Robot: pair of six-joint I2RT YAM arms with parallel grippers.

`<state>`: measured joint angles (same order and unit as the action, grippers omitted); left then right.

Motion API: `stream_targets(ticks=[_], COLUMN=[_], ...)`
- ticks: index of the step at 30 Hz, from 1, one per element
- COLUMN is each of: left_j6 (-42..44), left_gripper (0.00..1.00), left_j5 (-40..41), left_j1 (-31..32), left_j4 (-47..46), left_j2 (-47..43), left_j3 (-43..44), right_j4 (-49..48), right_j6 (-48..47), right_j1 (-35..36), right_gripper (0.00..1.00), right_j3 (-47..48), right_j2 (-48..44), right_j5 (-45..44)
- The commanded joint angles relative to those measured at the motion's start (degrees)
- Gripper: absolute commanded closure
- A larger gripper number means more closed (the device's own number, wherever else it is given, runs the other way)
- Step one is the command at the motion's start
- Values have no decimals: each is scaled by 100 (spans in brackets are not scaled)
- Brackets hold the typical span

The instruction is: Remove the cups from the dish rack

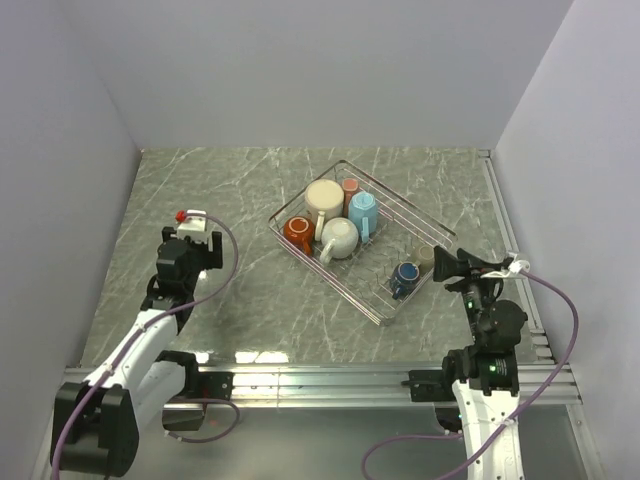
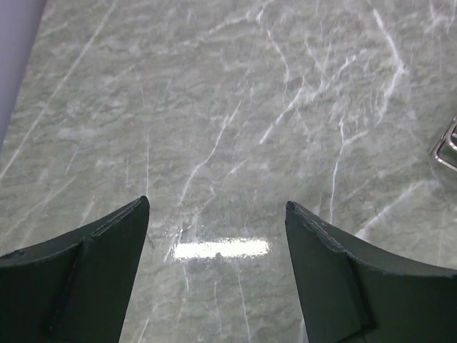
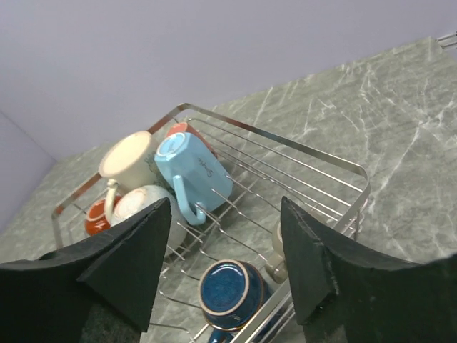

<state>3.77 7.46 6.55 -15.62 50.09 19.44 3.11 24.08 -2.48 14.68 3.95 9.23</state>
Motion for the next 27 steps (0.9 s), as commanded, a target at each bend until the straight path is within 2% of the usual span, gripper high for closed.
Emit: stream_targets(ticks=[1, 4, 8, 15, 18, 19, 22, 26, 27], left_j6=[-175, 255, 895, 924, 748, 722, 660, 651, 669], left_gripper=[17, 15, 15, 14, 14, 12, 12, 13, 13], left_j5=[71, -201, -842, -1581, -1817, -1862, -2003, -1907, -1872], left_j1=[-31, -31, -31, -31, -31, -31, -39, -48, -48], left_j4=[224, 436, 1365, 2860, 3108, 3213, 3389, 3443, 3451], left_j2=[203, 370, 546, 1196, 1555, 1635, 1978, 2408, 2462], left_j3=[516, 797, 1377, 3115, 3600, 3689, 4014, 4278, 4296], right_j4=[-284, -303, -171, 23, 302, 713, 1524, 2025, 2235], right_j6=[255, 396, 283, 89, -305, -490, -1044, -1492, -1563], right_j1=[28, 37, 20, 220, 984, 1561, 2188, 2470, 2533], right_gripper=[29, 28, 27, 28, 28, 28, 28, 26, 23], right_j3=[456, 843, 1772, 2996, 3637, 3856, 4814, 5850, 6028], right_j2=[27, 394, 1159, 2750, 3628, 4179, 5333, 6547, 7036], right_j5=[227, 508, 956, 1687, 995, 236, -788, -1071, -1134])
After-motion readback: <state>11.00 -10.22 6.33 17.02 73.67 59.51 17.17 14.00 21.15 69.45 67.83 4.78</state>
